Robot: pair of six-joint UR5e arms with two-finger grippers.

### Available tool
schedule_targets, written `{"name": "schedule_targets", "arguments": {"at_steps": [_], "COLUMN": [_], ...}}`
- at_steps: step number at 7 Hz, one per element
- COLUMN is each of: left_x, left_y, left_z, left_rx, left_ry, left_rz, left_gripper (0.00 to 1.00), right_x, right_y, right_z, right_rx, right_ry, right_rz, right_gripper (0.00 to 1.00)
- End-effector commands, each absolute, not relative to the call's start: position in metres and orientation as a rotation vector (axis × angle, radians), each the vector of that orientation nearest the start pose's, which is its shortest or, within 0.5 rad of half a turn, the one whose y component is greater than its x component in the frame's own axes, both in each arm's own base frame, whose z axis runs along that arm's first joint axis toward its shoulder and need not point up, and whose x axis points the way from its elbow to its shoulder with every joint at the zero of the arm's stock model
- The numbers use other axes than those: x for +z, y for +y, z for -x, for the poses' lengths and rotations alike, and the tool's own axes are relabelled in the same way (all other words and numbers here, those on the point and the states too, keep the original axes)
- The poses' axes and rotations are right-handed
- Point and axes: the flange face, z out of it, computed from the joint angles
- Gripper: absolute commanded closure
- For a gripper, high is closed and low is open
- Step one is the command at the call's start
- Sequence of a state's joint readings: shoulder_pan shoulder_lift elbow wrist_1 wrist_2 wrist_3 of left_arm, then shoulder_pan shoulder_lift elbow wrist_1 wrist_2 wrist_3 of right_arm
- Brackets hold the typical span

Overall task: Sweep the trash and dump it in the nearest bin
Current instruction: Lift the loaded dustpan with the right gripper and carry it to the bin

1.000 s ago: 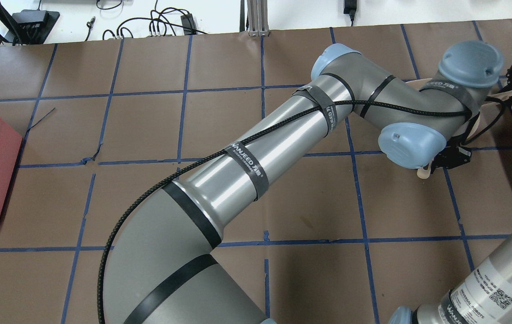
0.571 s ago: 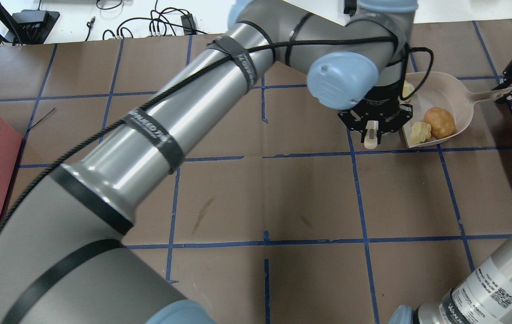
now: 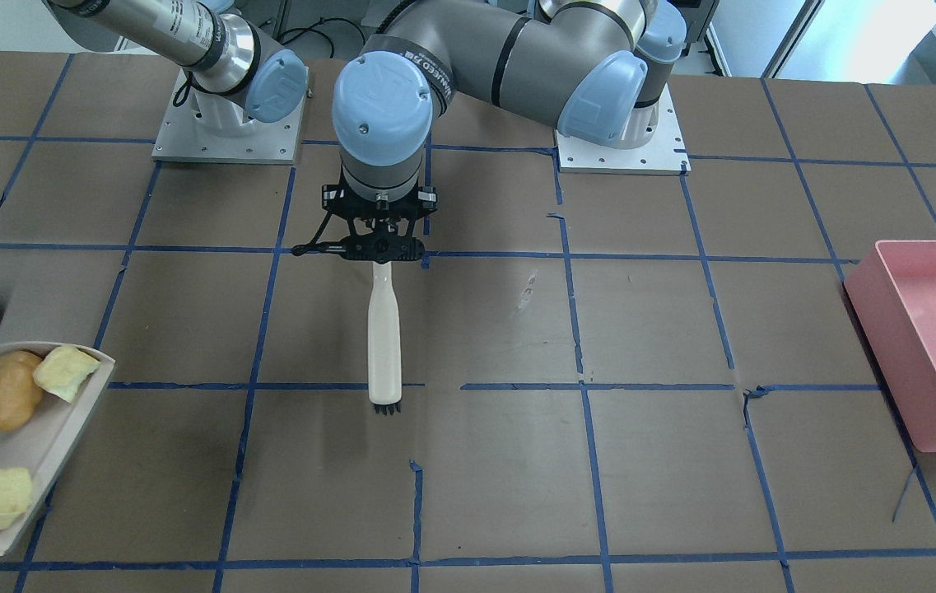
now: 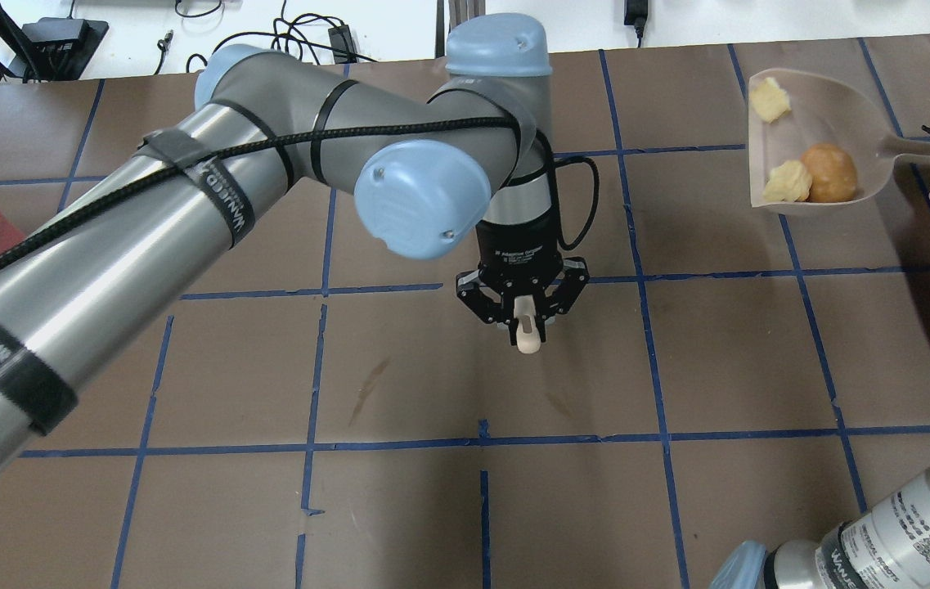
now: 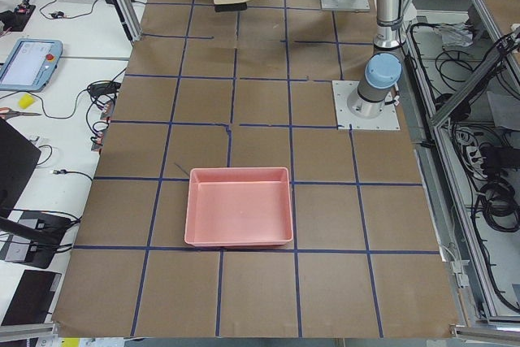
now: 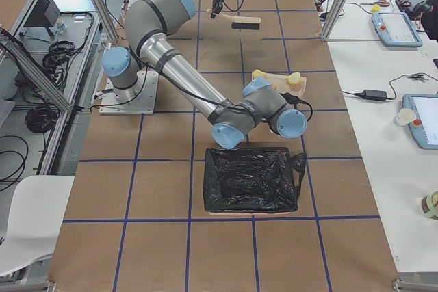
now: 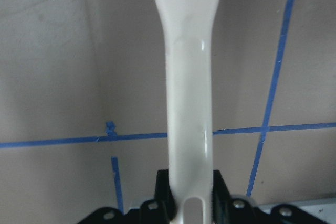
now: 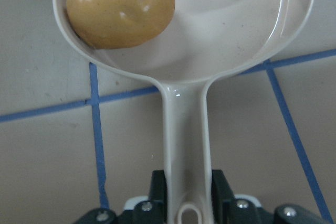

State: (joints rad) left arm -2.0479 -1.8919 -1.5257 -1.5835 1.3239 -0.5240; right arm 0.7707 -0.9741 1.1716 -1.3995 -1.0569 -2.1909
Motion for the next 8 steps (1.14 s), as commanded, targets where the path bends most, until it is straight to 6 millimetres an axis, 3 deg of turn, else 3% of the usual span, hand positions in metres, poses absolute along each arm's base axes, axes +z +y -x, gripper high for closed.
{"name": "schedule_targets", "arguments": {"at_steps": [1,3,4,5,6,8], "left_x": [0.317,0.301,0.292,0.287,0.287,0.294], "left_y": [-0.399,-0.339,-0.318,-0.309,-0.296,-0.275], "left_z": [0.382,0.353,0.348,0.352,0.364,0.376], "left_rx": [0.590,0.648,0.652,0.652,0.640,0.514], "left_ry": [3.125,3.087,3.085,3.089,3.101,3.124], "left_rz": [0.331,0.326,0.305,0.251,0.143,-0.130], "left_gripper": [0.92,0.92,0.92,0.92,0.92,0.92], "right_x": [0.363,0.391,0.398,0.397,0.395,0.406], "right_y": [-0.501,-0.411,-0.373,-0.357,-0.355,-0.352], "right_z": [0.472,0.559,0.588,0.610,0.625,0.636], "right_rx": [-0.813,-0.808,-0.766,-0.714,-0.626,-0.434], "right_ry": [2.305,2.431,2.497,2.548,2.583,2.690], "right_rz": [1.242,1.035,0.999,1.004,1.050,1.176], "right_gripper": [1.00,1.00,1.00,1.00,1.00,1.00]}}
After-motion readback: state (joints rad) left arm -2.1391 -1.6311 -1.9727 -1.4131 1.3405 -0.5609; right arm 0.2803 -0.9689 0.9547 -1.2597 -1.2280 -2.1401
